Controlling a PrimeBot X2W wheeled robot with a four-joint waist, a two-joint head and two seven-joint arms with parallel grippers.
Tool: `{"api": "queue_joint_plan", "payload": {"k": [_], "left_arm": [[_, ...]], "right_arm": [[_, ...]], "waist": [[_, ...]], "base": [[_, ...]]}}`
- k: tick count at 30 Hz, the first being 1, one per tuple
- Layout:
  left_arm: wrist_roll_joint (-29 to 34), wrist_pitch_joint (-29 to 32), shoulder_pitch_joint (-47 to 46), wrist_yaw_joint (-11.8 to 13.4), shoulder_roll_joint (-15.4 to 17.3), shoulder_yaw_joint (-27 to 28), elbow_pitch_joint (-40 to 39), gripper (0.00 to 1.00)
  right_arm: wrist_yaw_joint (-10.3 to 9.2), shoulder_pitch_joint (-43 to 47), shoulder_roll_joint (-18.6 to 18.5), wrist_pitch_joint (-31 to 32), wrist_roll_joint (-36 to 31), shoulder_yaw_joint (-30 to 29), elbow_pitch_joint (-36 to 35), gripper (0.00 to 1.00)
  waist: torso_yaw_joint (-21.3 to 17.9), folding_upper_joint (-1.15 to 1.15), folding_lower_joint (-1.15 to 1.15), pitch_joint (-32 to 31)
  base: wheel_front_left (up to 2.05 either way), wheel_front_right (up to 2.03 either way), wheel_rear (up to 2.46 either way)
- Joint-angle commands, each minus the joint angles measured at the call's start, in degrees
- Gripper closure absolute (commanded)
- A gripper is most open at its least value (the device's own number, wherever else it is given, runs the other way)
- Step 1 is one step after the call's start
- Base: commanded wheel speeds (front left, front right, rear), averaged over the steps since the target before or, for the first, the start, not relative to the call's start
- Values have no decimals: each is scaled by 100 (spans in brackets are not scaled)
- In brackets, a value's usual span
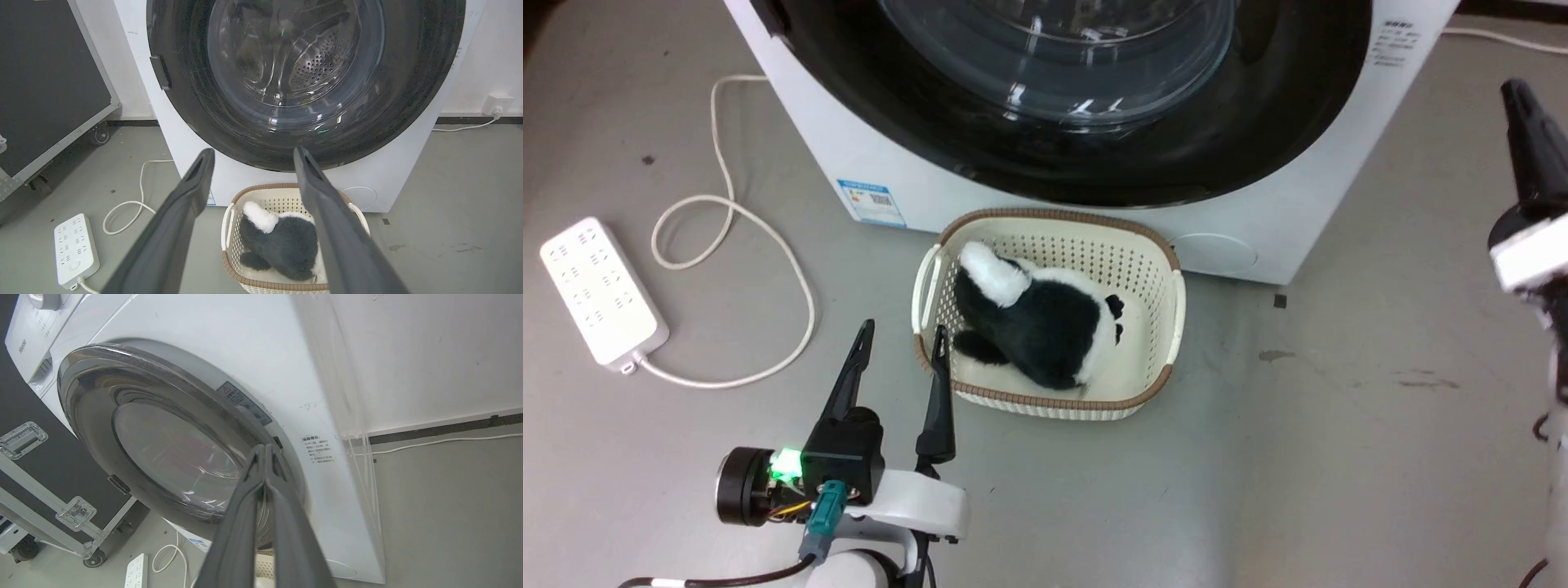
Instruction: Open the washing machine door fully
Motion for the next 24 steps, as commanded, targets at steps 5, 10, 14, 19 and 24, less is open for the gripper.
{"api": "queue_joint_plan", "payload": {"k": [5, 10, 14, 19, 24], "left_arm": [[-10, -106, -167, 92, 7, -122, -55, 0], [-23, -166, -263, 164, 6, -226, -73, 0], [-40, -214, -339, 221, 4, -339, -74, 0], [-88, -273, -422, 306, 3, -471, -72, 0], [-134, -333, -483, 393, 3, -576, -85, 0]], "right_arm": [[-2, -623, -31, 496, 470, -191, 410, 100], [-2, -1162, -29, 920, 836, -410, 827, 100], [-3, -1526, 2, 1327, 1106, -539, 1157, 100], [-3, -1958, -74, 1808, 1316, -827, 1678, 100], [-3, -2367, -234, 2329, 1413, -1128, 2186, 100]], "waist": [[124, 0, 0, 188], [230, 0, 0, 360], [322, 0, 0, 487], [460, 0, 0, 615], [581, 0, 0, 751]], "base": [[0, 0, 0], [0, 0, 0], [0, 0, 0], [0, 0, 0], [0, 0, 0]]}}
